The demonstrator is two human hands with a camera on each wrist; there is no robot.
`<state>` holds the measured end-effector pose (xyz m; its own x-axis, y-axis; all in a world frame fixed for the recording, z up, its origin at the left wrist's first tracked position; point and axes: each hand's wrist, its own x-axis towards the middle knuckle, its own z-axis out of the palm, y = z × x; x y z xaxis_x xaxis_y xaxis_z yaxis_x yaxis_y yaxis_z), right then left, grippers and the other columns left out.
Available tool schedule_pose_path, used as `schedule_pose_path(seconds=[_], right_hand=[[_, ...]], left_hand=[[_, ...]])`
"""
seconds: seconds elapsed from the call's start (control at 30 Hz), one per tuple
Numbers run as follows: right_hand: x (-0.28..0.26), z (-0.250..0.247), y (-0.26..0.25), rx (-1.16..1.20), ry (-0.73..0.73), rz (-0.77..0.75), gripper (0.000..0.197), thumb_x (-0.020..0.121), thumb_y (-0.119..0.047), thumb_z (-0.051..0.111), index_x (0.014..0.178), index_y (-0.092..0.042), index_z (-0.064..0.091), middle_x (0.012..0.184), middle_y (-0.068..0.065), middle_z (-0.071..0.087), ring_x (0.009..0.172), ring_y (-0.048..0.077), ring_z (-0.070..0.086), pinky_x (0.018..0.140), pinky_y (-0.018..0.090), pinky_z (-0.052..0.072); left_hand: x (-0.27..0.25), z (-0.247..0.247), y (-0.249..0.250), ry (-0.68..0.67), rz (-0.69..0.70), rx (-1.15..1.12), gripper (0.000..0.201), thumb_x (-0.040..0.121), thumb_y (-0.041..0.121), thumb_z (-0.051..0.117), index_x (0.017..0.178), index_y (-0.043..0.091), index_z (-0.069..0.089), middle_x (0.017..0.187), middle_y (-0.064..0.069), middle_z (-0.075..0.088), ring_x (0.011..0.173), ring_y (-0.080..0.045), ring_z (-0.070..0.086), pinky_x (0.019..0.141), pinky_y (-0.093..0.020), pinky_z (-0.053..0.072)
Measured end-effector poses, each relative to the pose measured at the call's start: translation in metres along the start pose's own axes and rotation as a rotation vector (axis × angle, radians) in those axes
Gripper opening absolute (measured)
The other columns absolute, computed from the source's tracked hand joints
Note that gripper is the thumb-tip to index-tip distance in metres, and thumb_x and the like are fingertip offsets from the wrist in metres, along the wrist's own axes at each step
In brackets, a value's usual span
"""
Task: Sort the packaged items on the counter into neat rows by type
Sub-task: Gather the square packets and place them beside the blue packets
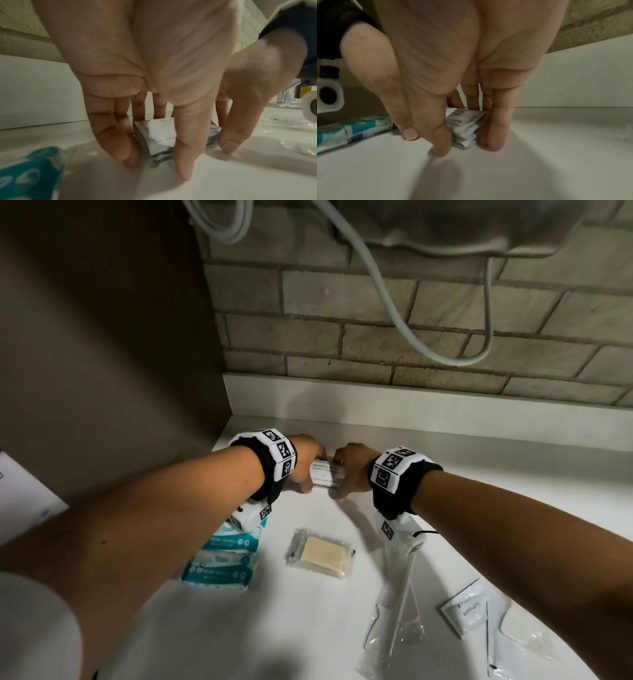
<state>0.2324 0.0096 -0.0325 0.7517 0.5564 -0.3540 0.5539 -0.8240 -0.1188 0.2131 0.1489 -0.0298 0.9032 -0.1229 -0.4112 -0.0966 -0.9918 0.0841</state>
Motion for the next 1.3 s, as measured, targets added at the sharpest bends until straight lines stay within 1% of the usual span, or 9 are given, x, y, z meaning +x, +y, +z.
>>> schedule_pose_path(seconds=[0.13,0.3,0.47,0.6,0.7,0.8,0.97,1.13,1.3], right_hand=[[-0.015,-0.007,0.001,0.046,0.060,0.037,0.080,0.072,-0.033,0.078,0.141,-0.015,0.040,0.128,0.011,0.049,0.113,0.031,0.056,0.092,0.035,0.049],[-0.065,-0.021,-0.005,0.038,0.091,-0.058,0.069,0.079,-0.035,0.071,0.139,-0.017,0.044,0.134,0.009,0.049,0.119,0.028,0.053,0.097,0.032,0.045],[-0.112,-0.003,-0.030,0.012,-0.123,-0.098,0.093,0.065,-0.056,0.077,0.142,-0.019,0.040,0.141,-0.001,0.049,0.126,0.021,0.050,0.105,0.035,0.043],[-0.125,0.021,-0.045,0.002,-0.130,-0.056,0.082,0.063,-0.050,0.081,0.129,-0.010,0.053,0.121,0.004,0.063,0.107,0.024,0.061,0.091,0.033,0.052],[-0.128,0.030,-0.048,0.015,-0.108,-0.050,0.061,0.066,-0.042,0.081,0.113,-0.009,0.060,0.109,0.006,0.065,0.088,0.023,0.059,0.070,0.028,0.047],[-0.125,0.035,-0.050,-0.020,-0.084,-0.044,0.055,0.068,-0.037,0.079,0.111,-0.010,0.058,0.100,0.005,0.060,0.083,0.021,0.051,0.067,0.027,0.042],[-0.114,0.038,-0.052,-0.066,-0.115,-0.048,0.030,0.072,-0.031,0.076,0.086,-0.013,0.057,0.080,0.002,0.055,0.077,0.023,0.052,0.057,0.025,0.038],[-0.102,0.033,-0.051,-0.074,-0.147,-0.040,0.037,0.074,-0.030,0.074,0.102,-0.008,0.066,0.085,0.003,0.057,0.082,0.027,0.056,0.065,0.027,0.041],[-0.078,0.030,-0.044,-0.038,-0.095,-0.001,0.029,0.068,-0.026,0.078,0.084,-0.015,0.057,0.082,0.003,0.056,0.077,0.026,0.054,0.063,0.028,0.043]], left_hand=[[-0.017,-0.012,-0.001,0.054,0.005,0.022,0.077,0.069,0.026,0.085,0.136,0.012,0.048,0.124,-0.009,0.059,0.108,-0.029,0.059,0.083,-0.029,0.046],[-0.061,-0.023,0.002,0.160,-0.015,0.028,0.066,0.072,0.027,0.079,0.130,0.013,0.051,0.125,-0.011,0.056,0.100,-0.028,0.057,0.084,-0.033,0.050],[-0.110,0.001,0.032,-0.045,0.055,-0.046,0.070,0.073,0.027,0.080,0.134,0.021,0.047,0.129,-0.001,0.054,0.105,-0.021,0.057,0.084,-0.030,0.050],[-0.132,0.023,0.050,-0.085,0.089,-0.012,0.069,0.070,0.025,0.083,0.130,0.019,0.050,0.110,0.003,0.055,0.072,-0.007,0.052,0.046,-0.005,0.036],[-0.137,0.034,0.054,-0.053,0.062,0.016,0.063,0.070,0.022,0.079,0.126,0.020,0.053,0.103,0.001,0.055,0.059,-0.002,0.045,0.028,-0.006,0.027],[-0.135,0.047,0.052,0.007,0.042,0.008,0.064,0.065,0.026,0.072,0.126,0.028,0.053,0.100,0.006,0.056,0.069,-0.010,0.058,0.034,-0.014,0.036],[-0.122,0.055,0.051,0.023,0.035,-0.007,0.059,0.067,0.025,0.071,0.124,0.026,0.059,0.100,0.004,0.051,0.088,-0.022,0.061,0.070,-0.027,0.050],[-0.108,0.053,0.047,0.015,0.023,-0.012,0.045,0.067,0.024,0.073,0.110,0.016,0.065,0.099,-0.004,0.061,0.087,-0.025,0.062,0.069,-0.027,0.050],[-0.092,0.045,0.039,0.009,-0.027,-0.023,0.037,0.067,0.027,0.074,0.099,0.010,0.065,0.093,-0.008,0.067,0.081,-0.026,0.065,0.064,-0.029,0.052]])
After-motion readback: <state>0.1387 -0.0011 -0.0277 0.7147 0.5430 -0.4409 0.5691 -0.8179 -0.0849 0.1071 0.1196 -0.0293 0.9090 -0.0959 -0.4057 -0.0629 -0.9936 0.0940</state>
